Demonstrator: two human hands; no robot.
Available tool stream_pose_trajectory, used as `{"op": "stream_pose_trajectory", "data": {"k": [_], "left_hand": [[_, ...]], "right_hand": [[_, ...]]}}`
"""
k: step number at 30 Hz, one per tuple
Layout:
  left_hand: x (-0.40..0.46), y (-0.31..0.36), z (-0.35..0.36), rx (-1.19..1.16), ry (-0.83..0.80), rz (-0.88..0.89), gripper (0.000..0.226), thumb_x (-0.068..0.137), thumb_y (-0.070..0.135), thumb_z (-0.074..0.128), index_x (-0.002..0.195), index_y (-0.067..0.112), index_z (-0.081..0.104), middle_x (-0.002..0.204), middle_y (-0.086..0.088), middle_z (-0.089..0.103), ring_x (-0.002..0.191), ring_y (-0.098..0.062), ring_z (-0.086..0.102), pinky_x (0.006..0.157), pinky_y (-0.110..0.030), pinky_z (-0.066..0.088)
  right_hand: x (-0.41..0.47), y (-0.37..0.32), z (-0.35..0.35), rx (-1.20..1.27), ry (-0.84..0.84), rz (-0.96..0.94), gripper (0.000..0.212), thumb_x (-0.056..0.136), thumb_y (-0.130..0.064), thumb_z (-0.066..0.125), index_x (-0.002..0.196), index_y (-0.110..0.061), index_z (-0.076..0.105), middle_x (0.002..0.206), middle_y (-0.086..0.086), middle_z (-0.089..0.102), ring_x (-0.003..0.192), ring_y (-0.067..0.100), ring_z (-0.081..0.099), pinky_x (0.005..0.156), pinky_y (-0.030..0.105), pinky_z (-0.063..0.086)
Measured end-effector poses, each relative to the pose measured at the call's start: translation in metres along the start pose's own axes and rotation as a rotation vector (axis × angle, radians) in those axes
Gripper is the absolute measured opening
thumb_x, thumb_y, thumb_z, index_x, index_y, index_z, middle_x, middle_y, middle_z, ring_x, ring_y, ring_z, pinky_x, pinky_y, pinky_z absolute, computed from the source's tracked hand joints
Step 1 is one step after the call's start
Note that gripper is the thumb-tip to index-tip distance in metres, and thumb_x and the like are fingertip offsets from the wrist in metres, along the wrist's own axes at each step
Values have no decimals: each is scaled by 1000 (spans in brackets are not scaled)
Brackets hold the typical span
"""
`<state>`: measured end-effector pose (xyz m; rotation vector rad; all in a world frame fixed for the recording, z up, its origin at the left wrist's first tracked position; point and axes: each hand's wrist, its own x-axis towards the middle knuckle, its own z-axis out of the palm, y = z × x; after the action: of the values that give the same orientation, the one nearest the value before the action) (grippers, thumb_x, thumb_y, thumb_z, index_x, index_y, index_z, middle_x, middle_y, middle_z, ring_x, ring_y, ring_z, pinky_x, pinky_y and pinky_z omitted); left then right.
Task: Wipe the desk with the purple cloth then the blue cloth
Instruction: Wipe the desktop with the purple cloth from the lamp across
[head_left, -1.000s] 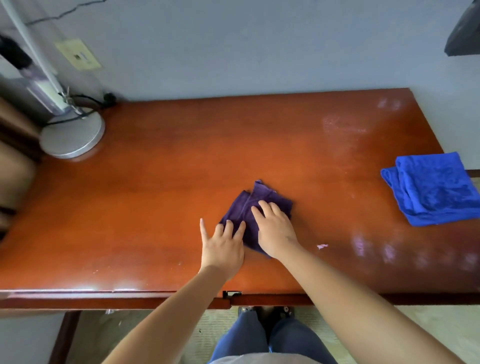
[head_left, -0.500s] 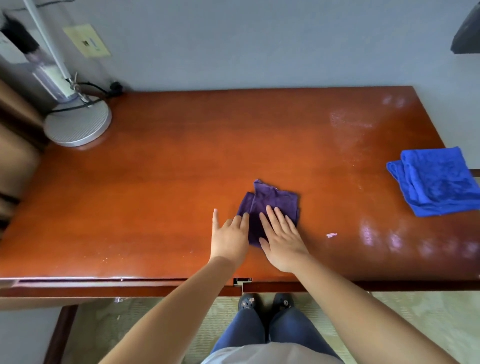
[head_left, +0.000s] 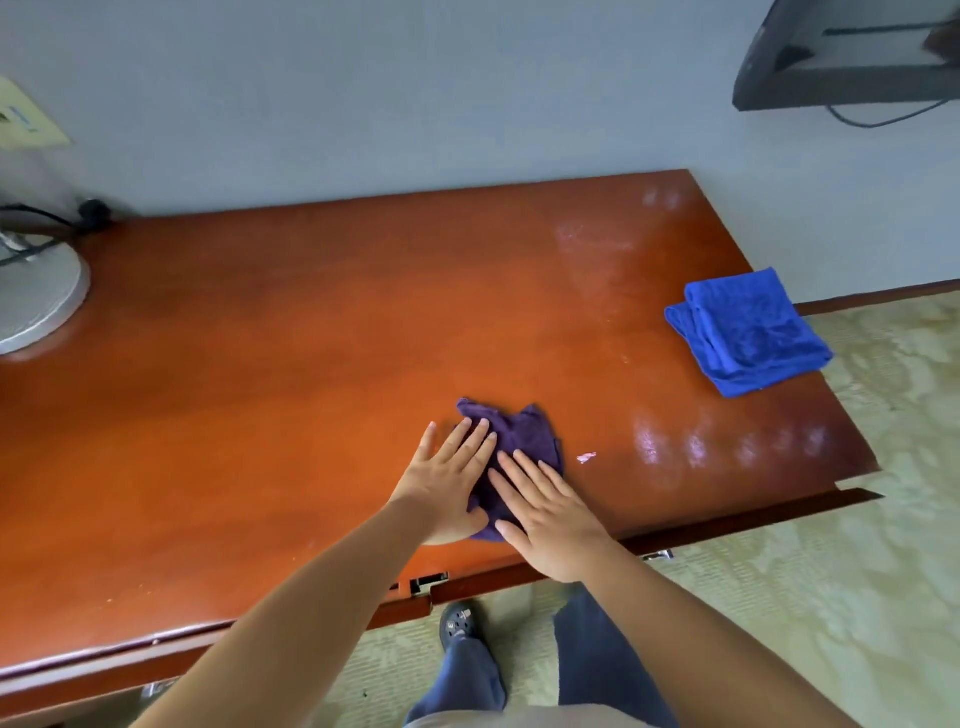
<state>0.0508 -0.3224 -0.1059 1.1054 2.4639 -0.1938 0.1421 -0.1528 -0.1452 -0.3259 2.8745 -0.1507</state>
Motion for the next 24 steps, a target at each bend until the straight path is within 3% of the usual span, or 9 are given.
{"op": "stream_pose_trajectory", "data": {"k": [5, 14, 19, 24], "left_hand": [[13, 19, 0, 11, 2, 27, 81, 91, 51, 31, 152, 22, -14, 158, 1, -22, 145, -22, -22, 114, -57, -12], [51, 54, -16, 13, -28, 72, 89, 89, 69, 27, 152, 21, -15, 158, 3, -23, 145, -22, -23, 113, -60, -11], [55, 56, -9, 20, -14, 30, 97, 71, 83, -2, 145, 25, -25, 156, 5, -26, 144, -18, -24, 113, -59, -13], [50, 47, -11, 75, -31, 13, 99, 61, 80, -12, 139, 21, -30, 151, 5, -31, 142, -17, -27, 114, -59, -10]], "right_hand": [[-10, 27, 1, -10, 20, -30, 59, 102, -48, 6, 146, -14, 26, 154, 7, 33, 142, 20, 25, 111, 39, 20], [-28, 82, 0, -43, 31, -30, 59, 102, -48, 7, 146, -14, 26, 153, 8, 34, 142, 22, 31, 111, 39, 21], [-29, 88, -1, -33, 36, -31, 58, 102, -46, 6, 147, -13, 25, 154, 8, 32, 142, 22, 25, 110, 40, 20], [-17, 79, -3, -43, 22, -49, 60, 95, -45, 28, 145, -12, 27, 152, 9, 35, 141, 23, 26, 110, 40, 19]]}}
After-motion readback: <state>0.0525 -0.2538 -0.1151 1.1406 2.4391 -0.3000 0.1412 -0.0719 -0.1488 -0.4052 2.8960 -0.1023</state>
